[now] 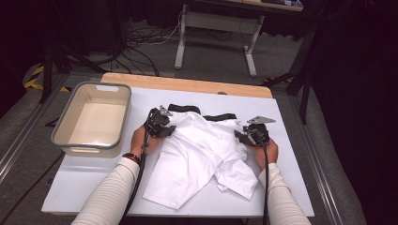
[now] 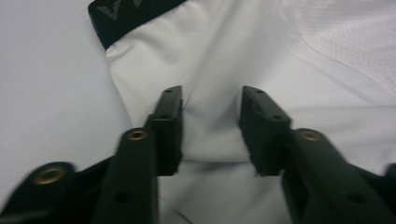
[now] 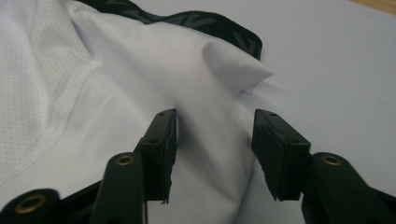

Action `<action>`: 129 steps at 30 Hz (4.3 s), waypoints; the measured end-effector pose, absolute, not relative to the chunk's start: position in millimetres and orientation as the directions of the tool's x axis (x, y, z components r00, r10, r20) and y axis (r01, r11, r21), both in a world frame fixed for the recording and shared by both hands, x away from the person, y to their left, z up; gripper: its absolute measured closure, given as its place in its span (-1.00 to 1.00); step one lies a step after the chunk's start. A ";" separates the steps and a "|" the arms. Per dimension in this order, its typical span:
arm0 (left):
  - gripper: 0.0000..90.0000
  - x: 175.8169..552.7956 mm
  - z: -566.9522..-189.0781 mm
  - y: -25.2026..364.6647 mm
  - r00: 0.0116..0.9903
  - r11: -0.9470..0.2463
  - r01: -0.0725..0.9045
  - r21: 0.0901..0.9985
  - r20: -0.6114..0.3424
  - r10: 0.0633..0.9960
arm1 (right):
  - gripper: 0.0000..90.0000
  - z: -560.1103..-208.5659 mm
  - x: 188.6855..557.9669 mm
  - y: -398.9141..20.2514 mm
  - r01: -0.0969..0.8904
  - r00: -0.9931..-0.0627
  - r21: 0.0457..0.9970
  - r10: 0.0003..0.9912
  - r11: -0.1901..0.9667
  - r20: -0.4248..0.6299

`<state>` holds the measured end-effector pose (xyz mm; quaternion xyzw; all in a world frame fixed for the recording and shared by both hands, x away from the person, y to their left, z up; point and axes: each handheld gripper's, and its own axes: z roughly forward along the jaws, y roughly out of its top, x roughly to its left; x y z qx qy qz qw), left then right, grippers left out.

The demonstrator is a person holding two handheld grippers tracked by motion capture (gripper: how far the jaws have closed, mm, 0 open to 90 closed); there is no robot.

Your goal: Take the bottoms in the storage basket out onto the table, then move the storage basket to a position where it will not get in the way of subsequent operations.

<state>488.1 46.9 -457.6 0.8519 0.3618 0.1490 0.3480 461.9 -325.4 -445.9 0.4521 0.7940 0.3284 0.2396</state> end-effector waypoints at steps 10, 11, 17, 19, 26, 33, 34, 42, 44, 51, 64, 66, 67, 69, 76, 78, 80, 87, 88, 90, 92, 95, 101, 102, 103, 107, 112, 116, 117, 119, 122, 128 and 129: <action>0.98 482.5 -455.5 45.7 0.680 -0.540 0.490 0.685 0.087 0.728 | 0.60 -444.7 460.6 -331.0 0.563 -0.474 0.749 0.879 0.349 -0.054; 0.98 482.6 -455.0 46.5 0.675 -0.543 0.492 0.681 0.095 0.732 | 0.56 -443.6 460.1 -331.8 0.557 -0.473 0.754 0.879 0.349 -0.058; 0.98 483.6 -452.1 51.6 0.639 -0.553 0.515 0.655 0.136 0.757 | 0.36 -437.6 455.6 -334.5 0.548 -0.464 0.756 0.882 0.358 -0.081; 0.98 484.2 -450.1 53.0 0.635 -0.567 0.517 0.641 0.158 0.756 | 0.32 -436.3 454.3 -335.3 0.551 -0.462 0.756 0.884 0.354 -0.078; 0.95 482.3 -447.1 61.5 0.612 -0.514 0.555 0.654 0.098 0.785 | 0.29 -430.4 437.3 -344.6 0.549 -0.459 0.765 0.886 0.336 -0.060; 0.50 456.3 -431.6 71.3 0.645 -0.431 0.493 0.756 0.015 0.764 | 0.07 -434.9 423.3 -347.9 0.559 -0.462 0.738 0.881 0.378 -0.101; 0.45 445.9 -429.1 70.3 0.652 -0.438 0.463 0.771 0.039 0.757 | 0.06 -435.4 419.4 -347.7 0.555 -0.463 0.739 0.880 0.381 -0.106; 0.08 363.4 -428.3 60.1 0.832 -0.524 0.249 0.815 0.098 0.547 | 0.43 -423.9 372.5 -346.0 0.473 -0.530 0.799 0.844 0.372 -0.080; 0.01 354.5 -431.0 58.3 0.856 -0.546 0.226 0.807 0.103 0.506 | 0.54 -422.6 365.5 -344.0 0.458 -0.554 0.802 0.829 0.384 -0.081; -0.05 307.1 -442.8 54.5 0.933 -0.568 0.224 0.792 -0.006 0.360 | 0.46 -416.7 314.6 -319.9 0.399 -0.674 0.808 0.736 0.434 -0.062; 0.17 288.9 -463.2 28.4 0.961 -0.666 0.202 0.718 -0.013 0.277 | 0.09 -447.1 278.2 -275.3 0.405 -0.744 0.718 0.660 0.566 -0.100; 0.30 291.4 -462.8 32.0 0.950 -0.652 0.234 0.721 -0.026 0.312 | 0.14 -448.4 280.5 -274.9 0.407 -0.739 0.709 0.664 0.575 -0.114; 0.46 292.3 -462.7 32.9 0.949 -0.648 0.234 0.725 -0.024 0.315 | 0.23 -449.6 282.5 -274.9 0.414 -0.734 0.705 0.669 0.576 -0.116; 0.73 292.8 -461.5 35.0 0.943 -0.651 0.243 0.719 -0.016 0.333 | 0.50 -450.4 283.6 -273.6 0.414 -0.729 0.692 0.670 0.591 -0.137; 0.82 289.1 -440.5 47.8 0.913 -0.560 0.228 0.797 0.025 0.407 | 0.90 -440.3 281.3 -277.1 0.398 -0.734 0.710 0.666 0.580 -0.133; 0.82 288.3 -431.3 56.3 0.904 -0.521 0.220 0.825 0.028 0.427 | 0.94 -428.1 278.7 -281.7 0.382 -0.712 0.750 0.689 0.540 -0.133; 0.82 287.0 -423.6 65.5 0.892 -0.481 0.216 0.850 0.028 0.450 | 0.96 -424.4 278.4 -283.1 0.375 -0.703 0.761 0.698 0.529 -0.138; 0.82 290.2 -416.1 94.9 0.842 -0.409 0.250 0.878 0.012 0.540 | 1.00 -410.9 280.4 -287.5 0.355 -0.666 0.798 0.730 0.486 -0.149; 0.82 291.0 -417.2 97.4 0.836 -0.406 0.257 0.877 0.010 0.549 | 0.98 -411.4 281.5 -286.7 0.355 -0.673 0.796 0.725 0.489 -0.145; 0.82 293.2 -422.5 103.2 0.813 -0.413 0.274 0.868 0.021 0.582 | 0.50 -417.4 285.3 -278.5 0.360 -0.723 0.771 0.679 0.525 -0.124; 0.82 294.6 -425.0 105.6 0.802 -0.408 0.285 0.867 0.017 0.597 | 0.40 -421.0 286.2 -274.3 0.363 -0.731 0.759 0.671 0.540 -0.128; 0.82 297.7 -430.7 112.2 0.773 -0.414 0.313 0.855 0.024 0.634 | 0.20 -430.2 290.7 -264.8 0.369 -0.764 0.722 0.634 0.585 -0.123; 0.82 298.4 -435.4 118.8 0.756 -0.415 0.339 0.844 0.019 0.654 | 0.43 -443.6 300.2 -263.6 0.377 -0.773 0.631 0.606 0.678 -0.188; 0.82 298.1 -435.9 119.1 0.757 -0.420 0.339 0.842 0.022 0.653 | 0.43 -443.6 300.2 -263.6 0.377 -0.773 0.631 0.606 0.678 -0.188; 0.82 297.7 -436.5 119.5 0.757 -0.422 0.340 0.840 0.021 0.653 | 0.52 -443.9 301.7 -264.3 0.383 -0.774 0.641 0.610 0.665 -0.171; 0.81 296.5 -437.4 120.5 0.760 -0.427 0.338 0.839 0.024 0.650 | 0.91 -443.9 303.4 -261.0 0.371 -0.788 0.626 0.589 0.686 -0.178; 0.63 293.1 -434.9 123.5 0.761 -0.394 0.304 0.867 0.027 0.648 | 0.97 -439.1 303.8 -260.2 0.368 -0.790 0.632 0.588 0.682 -0.174; 0.37 284.3 -418.6 111.0 0.788 -0.376 0.237 0.896 0.049 0.614 | 0.97 -421.7 299.9 -260.3 0.347 -0.797 0.708 0.591 0.616 -0.124; 0.27 282.9 -414.5 104.8 0.797 -0.381 0.216 0.899 0.062 0.600 | 0.97 -417.4 299.3 -258.6 0.337 -0.801 0.720 0.587 0.607 -0.120; 0.08 280.6 -408.6 89.7 0.824 -0.406 0.175 0.897 0.092 0.559 | 0.97 -408.4 300.9 -249.1 0.313 -0.809 0.734 0.574 0.603 -0.128; -0.01 281.5 -407.4 65.0 0.876 -0.443 0.142 0.885 0.095 0.472 | 0.97 -405.5 308.1 -238.5 0.307 -0.810 0.731 0.570 0.609 -0.135; -0.11 304.5 -414.6 21.1 0.909 -0.534 0.134 0.835 0.111 0.402 | 0.97 -401.1 323.4 -221.2 0.291 -0.817 0.737 0.560 0.610 -0.141; -0.11 310.6 -416.4 14.3 0.910 -0.547 0.142 0.825 0.108 0.399 | 0.97 -400.7 326.3 -218.7 0.297 -0.818 0.740 0.561 0.604 -0.129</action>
